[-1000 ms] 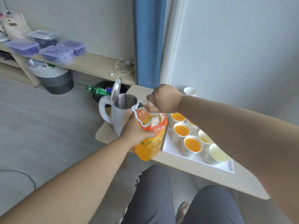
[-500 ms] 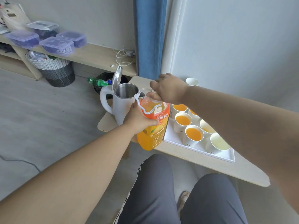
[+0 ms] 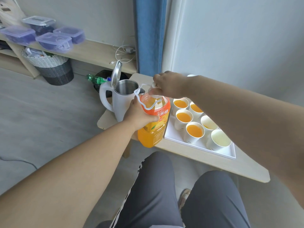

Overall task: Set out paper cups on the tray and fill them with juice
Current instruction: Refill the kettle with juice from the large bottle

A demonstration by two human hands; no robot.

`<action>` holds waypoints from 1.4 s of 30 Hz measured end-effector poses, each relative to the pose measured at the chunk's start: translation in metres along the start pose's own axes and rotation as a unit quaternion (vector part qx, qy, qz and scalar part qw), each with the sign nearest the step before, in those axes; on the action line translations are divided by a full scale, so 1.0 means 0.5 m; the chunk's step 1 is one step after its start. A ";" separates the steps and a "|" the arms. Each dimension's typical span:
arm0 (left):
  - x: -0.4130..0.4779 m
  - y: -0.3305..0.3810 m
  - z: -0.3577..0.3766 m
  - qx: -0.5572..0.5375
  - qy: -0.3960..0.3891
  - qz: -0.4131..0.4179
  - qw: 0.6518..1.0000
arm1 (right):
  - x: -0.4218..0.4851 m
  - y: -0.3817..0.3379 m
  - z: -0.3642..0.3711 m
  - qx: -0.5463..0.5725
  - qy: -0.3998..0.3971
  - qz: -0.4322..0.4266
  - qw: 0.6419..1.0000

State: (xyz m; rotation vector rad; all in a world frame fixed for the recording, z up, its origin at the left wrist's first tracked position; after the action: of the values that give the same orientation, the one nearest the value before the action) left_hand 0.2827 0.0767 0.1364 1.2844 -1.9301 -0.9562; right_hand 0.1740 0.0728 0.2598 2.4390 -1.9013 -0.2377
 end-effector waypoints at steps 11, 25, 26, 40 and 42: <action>-0.016 -0.003 0.004 0.014 0.030 -0.030 0.999 | 0.001 -0.021 -0.035 -0.076 -0.002 0.144 0.987; -0.024 0.004 0.002 0.010 0.045 -0.035 0.998 | -0.018 -0.026 -0.027 0.017 -0.105 0.017 0.994; -0.025 0.005 0.002 0.013 0.046 -0.035 0.998 | -0.018 -0.026 -0.028 0.022 -0.109 0.017 0.994; -0.026 0.013 -0.001 0.032 0.036 -0.056 0.997 | -0.028 -0.037 -0.044 -0.045 -0.062 0.091 0.993; -0.025 0.016 -0.003 0.032 0.033 -0.055 0.997 | -0.031 -0.036 -0.045 0.019 -0.092 0.076 0.993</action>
State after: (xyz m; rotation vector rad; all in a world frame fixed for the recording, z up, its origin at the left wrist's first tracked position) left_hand 0.2841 0.0903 0.1425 1.4550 -1.8696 -0.9010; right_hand 0.1909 0.0908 0.2811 2.3535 -2.1739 -0.4384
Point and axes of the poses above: each hand's wrist, its own x-axis towards the middle knuckle, its own z-axis out of the palm, y = z × x, the point moved 6 cm from there along x, towards the middle knuckle, and after that the axes turned 10 degrees about z, right-handed, at the moved point
